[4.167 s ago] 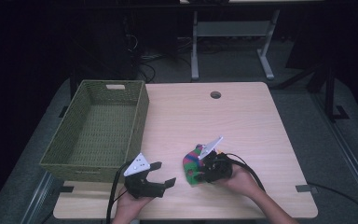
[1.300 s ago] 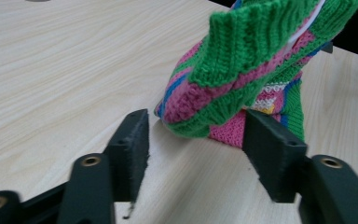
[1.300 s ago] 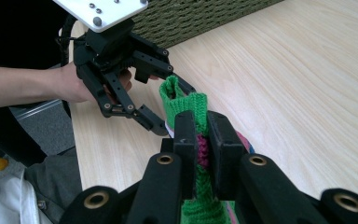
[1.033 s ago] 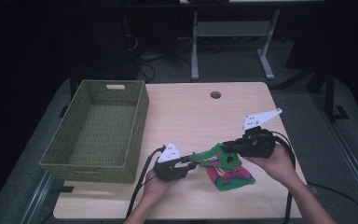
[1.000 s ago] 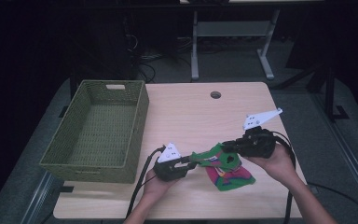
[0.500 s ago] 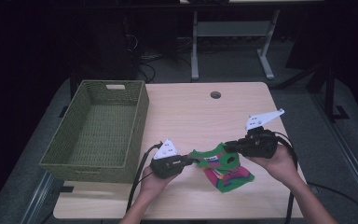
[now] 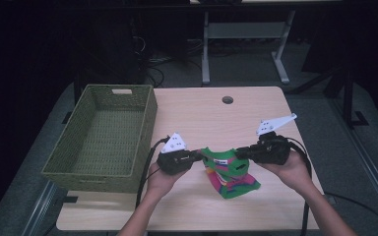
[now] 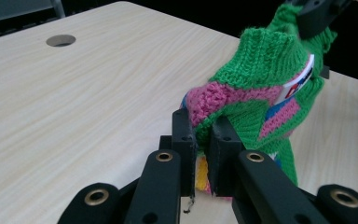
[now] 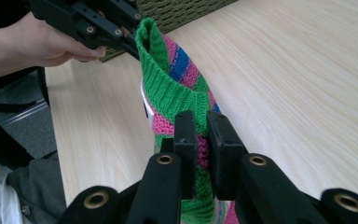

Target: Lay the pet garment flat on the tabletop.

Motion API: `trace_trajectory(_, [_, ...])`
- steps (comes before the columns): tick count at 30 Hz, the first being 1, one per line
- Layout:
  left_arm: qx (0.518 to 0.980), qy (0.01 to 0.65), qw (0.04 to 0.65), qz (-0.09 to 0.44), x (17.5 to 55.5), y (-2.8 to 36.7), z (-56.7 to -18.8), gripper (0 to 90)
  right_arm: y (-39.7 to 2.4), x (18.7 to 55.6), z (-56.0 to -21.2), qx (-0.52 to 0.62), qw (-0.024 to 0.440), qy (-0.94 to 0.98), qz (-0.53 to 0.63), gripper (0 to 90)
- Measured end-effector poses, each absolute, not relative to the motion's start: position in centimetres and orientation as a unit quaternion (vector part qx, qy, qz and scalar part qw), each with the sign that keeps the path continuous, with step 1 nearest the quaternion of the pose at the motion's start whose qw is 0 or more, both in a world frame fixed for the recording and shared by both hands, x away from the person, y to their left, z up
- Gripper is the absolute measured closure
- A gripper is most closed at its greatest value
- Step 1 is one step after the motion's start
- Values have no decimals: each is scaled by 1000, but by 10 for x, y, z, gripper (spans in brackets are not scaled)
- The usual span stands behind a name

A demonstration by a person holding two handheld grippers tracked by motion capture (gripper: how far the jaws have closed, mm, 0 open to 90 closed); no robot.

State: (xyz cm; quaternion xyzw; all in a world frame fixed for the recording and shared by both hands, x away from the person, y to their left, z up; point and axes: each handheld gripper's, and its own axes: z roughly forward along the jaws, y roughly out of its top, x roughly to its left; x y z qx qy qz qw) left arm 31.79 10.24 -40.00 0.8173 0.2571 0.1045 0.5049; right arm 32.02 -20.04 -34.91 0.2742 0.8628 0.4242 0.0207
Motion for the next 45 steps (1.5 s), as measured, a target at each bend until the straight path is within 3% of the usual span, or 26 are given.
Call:
trace_trajectory(18, [828,298,465,96,374,75,-400,824,-218,371,-360,335,41,851,403,820])
trace_trajectory(45, [819,335,457,94,402,57,-416,805,-229,411,-372,372,58,841,388,815])
